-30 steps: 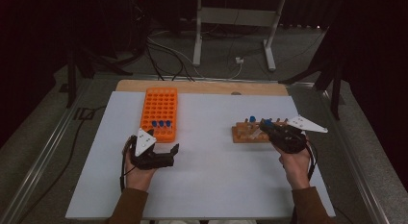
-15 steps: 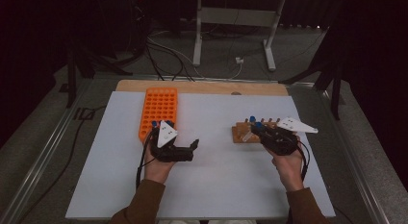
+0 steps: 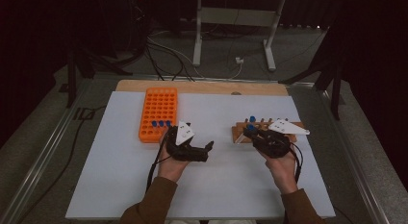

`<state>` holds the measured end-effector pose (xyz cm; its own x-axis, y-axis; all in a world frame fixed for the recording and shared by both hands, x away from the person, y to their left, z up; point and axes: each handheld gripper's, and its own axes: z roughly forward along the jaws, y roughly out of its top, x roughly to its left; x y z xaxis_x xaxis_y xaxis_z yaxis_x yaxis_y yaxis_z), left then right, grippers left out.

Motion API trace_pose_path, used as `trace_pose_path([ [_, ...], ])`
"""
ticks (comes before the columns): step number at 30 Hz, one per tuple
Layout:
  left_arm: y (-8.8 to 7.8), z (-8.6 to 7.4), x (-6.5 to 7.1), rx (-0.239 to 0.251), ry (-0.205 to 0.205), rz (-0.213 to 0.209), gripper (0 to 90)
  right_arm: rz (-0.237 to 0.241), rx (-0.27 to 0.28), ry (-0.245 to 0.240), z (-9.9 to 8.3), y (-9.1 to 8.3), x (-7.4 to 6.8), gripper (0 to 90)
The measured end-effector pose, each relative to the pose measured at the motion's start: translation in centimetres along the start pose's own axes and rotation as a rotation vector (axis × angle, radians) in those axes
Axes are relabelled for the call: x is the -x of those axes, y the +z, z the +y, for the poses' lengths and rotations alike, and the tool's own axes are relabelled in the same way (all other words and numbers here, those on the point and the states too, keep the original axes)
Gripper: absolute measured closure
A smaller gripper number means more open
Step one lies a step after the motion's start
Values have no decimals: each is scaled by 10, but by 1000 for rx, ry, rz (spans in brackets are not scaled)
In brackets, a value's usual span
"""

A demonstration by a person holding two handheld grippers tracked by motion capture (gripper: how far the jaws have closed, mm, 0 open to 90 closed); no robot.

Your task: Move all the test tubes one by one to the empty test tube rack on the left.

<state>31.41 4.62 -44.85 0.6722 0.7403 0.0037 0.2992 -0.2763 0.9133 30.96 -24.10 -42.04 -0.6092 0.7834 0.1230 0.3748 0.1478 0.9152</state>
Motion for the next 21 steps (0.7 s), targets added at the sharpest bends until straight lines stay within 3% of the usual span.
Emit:
trace_pose_path([
  [5,13,5,10,-16,22,-26,8,22,-7,7,-1,3,-3,767],
  [14,34,9,29,-31,57,-71,99,72,-23,5,-2,8,-9,766],
  [18,38,11,37,-12,73,-93,223,87,-29,1,-2,9,-12,767],
  [21,38,13,42,3,101,-135,406,95,-33,-5,-2,11,-14,767],
])
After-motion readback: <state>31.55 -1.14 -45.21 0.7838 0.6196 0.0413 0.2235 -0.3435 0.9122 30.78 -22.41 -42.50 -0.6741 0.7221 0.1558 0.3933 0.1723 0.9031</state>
